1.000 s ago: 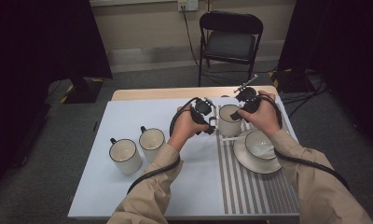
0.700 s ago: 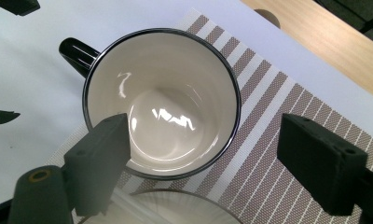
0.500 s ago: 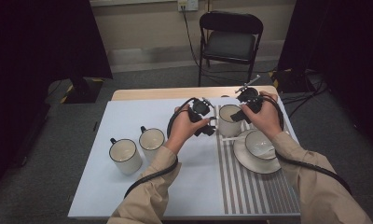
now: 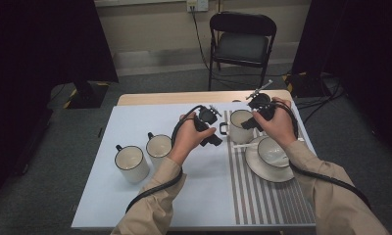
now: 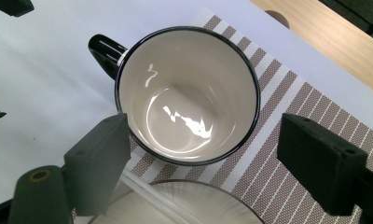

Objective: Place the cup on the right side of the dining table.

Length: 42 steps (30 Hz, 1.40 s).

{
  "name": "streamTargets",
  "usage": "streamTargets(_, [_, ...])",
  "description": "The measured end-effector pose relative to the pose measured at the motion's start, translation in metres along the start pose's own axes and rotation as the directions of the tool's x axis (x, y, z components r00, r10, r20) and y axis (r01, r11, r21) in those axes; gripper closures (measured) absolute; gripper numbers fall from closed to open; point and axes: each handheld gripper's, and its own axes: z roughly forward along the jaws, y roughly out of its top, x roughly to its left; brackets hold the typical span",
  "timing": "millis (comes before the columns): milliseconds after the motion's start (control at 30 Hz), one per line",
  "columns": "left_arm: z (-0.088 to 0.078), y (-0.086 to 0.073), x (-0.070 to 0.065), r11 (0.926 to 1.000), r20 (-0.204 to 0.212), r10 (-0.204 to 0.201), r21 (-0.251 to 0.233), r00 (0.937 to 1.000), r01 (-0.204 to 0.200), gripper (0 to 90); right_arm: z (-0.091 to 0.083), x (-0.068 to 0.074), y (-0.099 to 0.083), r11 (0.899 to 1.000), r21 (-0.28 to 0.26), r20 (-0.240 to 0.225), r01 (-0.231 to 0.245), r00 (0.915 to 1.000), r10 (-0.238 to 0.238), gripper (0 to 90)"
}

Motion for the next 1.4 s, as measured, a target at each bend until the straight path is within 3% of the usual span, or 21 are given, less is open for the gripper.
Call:
streamTargets(433, [-0.002,-0.011,-0.005,0.9999,0.025,0.01,0.006,0.9996,-0.01,18.8,-0.003,0.006,-0.003,1.0,0.005,-0.013,-0.008,0.9999,0.008,16.7])
streamTargets(933, [-0.002,-0.021,-0.008,0.9997,0.031,-0.025,-0.002,0.9992,0.025,18.9,-0.004,0.014,-0.003,1.0,0.019,-0.018,0.014,0.9997,-0.014,16.8])
streamTargets(1400, [-0.002,-0.024,-0.013,1.0,0.052,-0.005,0.004,0.9986,0.005,18.9,-0.006,0.017,-0.009,0.999,0.028,-0.031,0.024,0.9993,-0.023,16.8])
